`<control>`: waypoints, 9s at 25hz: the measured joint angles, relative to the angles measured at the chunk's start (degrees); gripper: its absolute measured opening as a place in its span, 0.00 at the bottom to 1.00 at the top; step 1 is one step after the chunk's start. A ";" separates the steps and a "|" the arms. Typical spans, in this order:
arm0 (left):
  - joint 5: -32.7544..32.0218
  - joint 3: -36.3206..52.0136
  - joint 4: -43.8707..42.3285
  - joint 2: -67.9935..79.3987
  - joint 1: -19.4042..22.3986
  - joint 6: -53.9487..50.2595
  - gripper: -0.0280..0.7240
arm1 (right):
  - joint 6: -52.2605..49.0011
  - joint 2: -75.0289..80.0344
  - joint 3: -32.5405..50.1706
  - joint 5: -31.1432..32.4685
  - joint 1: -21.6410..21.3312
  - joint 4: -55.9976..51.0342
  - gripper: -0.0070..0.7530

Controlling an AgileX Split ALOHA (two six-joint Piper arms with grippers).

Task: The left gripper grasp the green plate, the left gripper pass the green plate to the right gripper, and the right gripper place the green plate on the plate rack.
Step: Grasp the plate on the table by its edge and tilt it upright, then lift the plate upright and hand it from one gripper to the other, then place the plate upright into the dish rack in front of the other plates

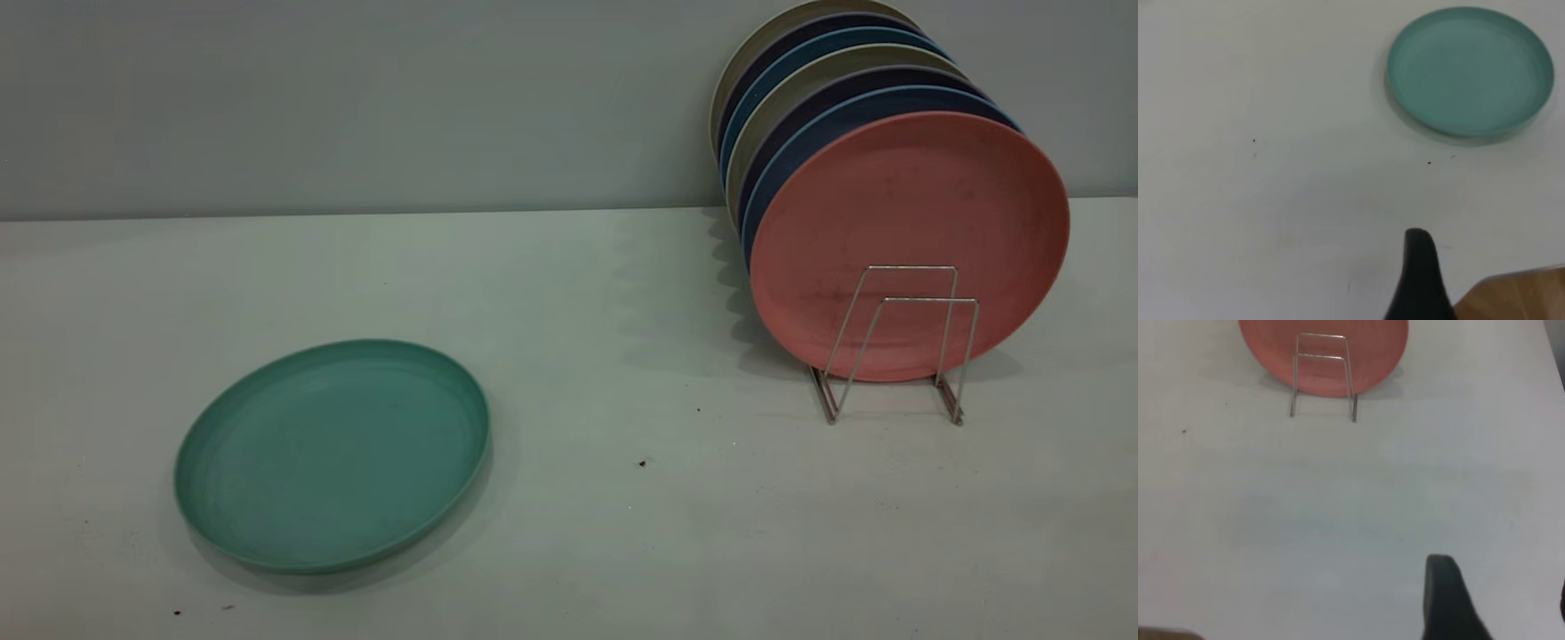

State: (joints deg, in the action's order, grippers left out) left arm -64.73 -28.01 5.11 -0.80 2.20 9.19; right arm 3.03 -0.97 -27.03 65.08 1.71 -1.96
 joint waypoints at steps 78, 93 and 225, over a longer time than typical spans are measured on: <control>30.07 -43.06 37.96 133.50 7.40 28.57 0.64 | 39.18 93.95 -24.58 -42.79 33.69 -52.56 0.63; 29.76 -43.21 38.36 133.63 7.40 28.70 0.07 | 39.18 93.95 -24.58 -43.18 33.69 -52.56 0.63; 7.46 -43.21 49.92 107.81 -0.33 49.28 0.83 | 96.75 100.23 -41.98 -37.09 0.59 -36.60 0.10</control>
State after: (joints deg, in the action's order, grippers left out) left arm -57.27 -71.22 55.03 107.01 1.88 58.46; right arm 99.78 99.26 -69.01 27.99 2.30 -38.56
